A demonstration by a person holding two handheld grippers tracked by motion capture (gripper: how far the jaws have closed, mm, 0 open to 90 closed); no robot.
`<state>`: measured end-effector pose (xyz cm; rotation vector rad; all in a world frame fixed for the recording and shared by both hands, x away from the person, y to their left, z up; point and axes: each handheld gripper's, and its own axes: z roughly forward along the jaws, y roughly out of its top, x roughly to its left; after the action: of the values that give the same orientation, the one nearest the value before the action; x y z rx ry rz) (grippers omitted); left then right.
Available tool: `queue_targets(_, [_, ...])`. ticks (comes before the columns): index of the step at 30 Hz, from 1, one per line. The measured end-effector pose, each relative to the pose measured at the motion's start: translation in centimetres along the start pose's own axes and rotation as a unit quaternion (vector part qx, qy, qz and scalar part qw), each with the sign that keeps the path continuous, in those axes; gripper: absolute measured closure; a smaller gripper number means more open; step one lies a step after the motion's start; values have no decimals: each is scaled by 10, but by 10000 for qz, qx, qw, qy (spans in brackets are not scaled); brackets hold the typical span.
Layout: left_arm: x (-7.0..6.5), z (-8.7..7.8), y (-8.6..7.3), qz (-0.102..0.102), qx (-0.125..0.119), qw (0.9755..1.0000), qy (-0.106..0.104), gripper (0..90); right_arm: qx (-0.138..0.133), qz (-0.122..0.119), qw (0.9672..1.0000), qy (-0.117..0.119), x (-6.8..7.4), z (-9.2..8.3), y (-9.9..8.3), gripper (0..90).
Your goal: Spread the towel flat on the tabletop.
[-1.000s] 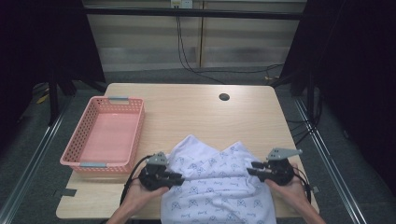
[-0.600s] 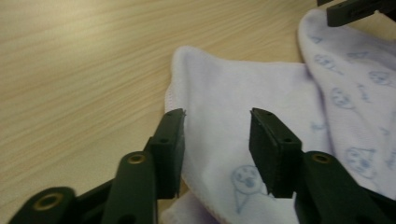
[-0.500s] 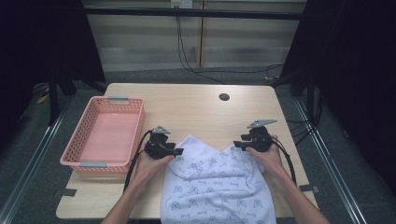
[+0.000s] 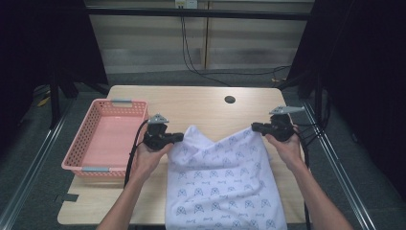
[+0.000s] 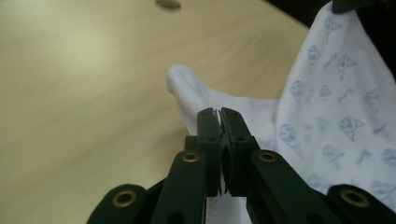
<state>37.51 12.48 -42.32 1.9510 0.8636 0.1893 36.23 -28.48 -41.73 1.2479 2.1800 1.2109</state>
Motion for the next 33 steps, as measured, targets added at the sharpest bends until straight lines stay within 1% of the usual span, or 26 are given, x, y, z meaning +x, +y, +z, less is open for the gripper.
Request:
queue_targets(1, [-3,-7,8,29,-162,9999,15,874,-132,-12,9999,-18,-1,-8,7,844])
queue_targets(2, [-5,-15,13,33,-309,9995,-25,874,-282,-16,9996,-14,-1,-16,12,844])
queue_targets(3, [-9,-21,15,107,-398,9991,-10,874,-434,3,9991,35,0,-25,15,844])
queue_targets(4, [-12,-26,14,172,-398,9990,-51,874,-540,-24,9985,91,3,-33,16,844])
queue_targets(6, [-19,-33,2,264,-302,9992,-91,873,-539,-170,9983,153,11,-44,6,844])
queue_targets(7, [-20,-33,-8,189,-206,9994,-214,872,-481,-171,9985,216,15,-47,-3,844])
queue_targets(8, [-21,-33,-20,126,-83,9995,-268,872,-417,-165,9985,318,18,-50,-15,844])
queue_targets(9, [-23,-32,-32,121,99,9994,-297,871,-253,-218,9989,328,21,-51,-29,844])
queue_targets(11, [-25,-28,-55,50,394,9987,-322,868,85,-176,9990,392,27,-52,-58,844])
queue_targets(12, [-26,-26,-64,4,521,9980,-358,868,275,-219,9988,350,29,-53,-71,844])
queue_targets(14, [-28,-24,-80,-92,646,9969,-442,864,537,-152,9976,415,32,-55,-95,843])
queue_targets(15, [-29,-24,-85,-165,750,9957,-516,860,639,-105,9971,409,35,-58,-104,843])
queue_targets(16, [-32,-25,-89,-160,854,9946,-564,868,690,16,9963,505,36,-61,-112,842])
queue_targets(17, [-35,-26,-92,-94,953,9938,-571,866,760,67,9954,584,39,-64,-119,842])
queue_targets(18, [-37,-30,-94,0,978,9937,-541,853,897,14,9942,598,43,-66,-125,840])
queue_targets(19, [-38,-34,-96,-43,931,9939,-587,844,1039,-9,9926,629,47,-67,-130,837])
queue_targets(20, [-38,-37,-97,-126,858,9945,-581,838,1112,-67,9918,618,50,-68,-134,824])
queue_targets(21, [-37,-40,-98,-145,817,9949,-565,827,1141,-74,9916,609,52,-70,-136,796])
queue_targets(22, [-36,-42,-97,-149,753,9957,-526,811,1073,-123,9922,627,53,-71,-135,771])
queue_targets(24, [-33,-43,-92,-179,627,9964,-545,758,817,-101,9946,633,51,-73,-128,674])
queue_targets(25, [-32,-42,-89,-193,555,9969,-525,736,697,-105,9956,613,49,-74,-124,667])
queue_targets(26, [-31,-38,-85,-160,507,9972,-523,718,604,-114,9966,554,46,-73,-119,653])
queue_targets(28, [-25,-28,-76,-170,443,9978,-466,680,468,-106,9983,316,38,-66,-108,636])
queue_targets(30, [-16,-14,-69,-213,504,9980,-323,658,348,-165,9992,55,29,-57,-99,639])
queue_targets(32, [-7,0,-66,-385,523,9976,-226,634,410,-114,9991,-71,19,-45,-93,626])
queue_targets(33, [-4,7,-65,-418,580,9972,-204,628,441,-105,9988,-165,15,-38,-93,626])
